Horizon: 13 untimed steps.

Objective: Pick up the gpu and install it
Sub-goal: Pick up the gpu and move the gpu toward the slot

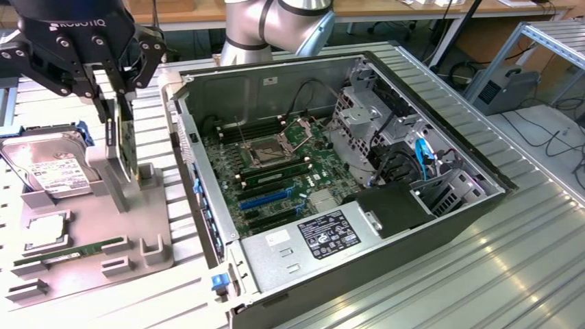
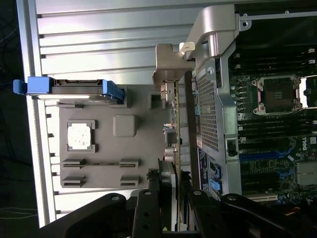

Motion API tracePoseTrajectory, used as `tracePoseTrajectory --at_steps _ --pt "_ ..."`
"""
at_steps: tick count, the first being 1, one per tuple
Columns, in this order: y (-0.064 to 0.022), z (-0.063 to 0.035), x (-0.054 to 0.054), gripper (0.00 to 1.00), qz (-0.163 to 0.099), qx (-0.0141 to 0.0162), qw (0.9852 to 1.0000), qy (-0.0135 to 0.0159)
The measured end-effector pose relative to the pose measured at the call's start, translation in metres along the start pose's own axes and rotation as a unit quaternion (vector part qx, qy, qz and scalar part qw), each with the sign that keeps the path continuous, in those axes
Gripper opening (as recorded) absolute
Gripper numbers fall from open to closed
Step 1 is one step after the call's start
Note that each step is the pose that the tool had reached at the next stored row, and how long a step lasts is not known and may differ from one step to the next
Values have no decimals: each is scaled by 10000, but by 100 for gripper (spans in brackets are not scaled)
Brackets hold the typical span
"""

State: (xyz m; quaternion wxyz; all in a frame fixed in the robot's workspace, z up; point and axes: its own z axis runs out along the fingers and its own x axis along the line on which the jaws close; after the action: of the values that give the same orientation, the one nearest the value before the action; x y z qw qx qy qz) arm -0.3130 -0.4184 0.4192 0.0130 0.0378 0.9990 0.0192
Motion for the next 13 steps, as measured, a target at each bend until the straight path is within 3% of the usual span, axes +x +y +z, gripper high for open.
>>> tracePoseTrajectory --at_steps 13 --pt "12 6 -167 27 0 -1 10000 0"
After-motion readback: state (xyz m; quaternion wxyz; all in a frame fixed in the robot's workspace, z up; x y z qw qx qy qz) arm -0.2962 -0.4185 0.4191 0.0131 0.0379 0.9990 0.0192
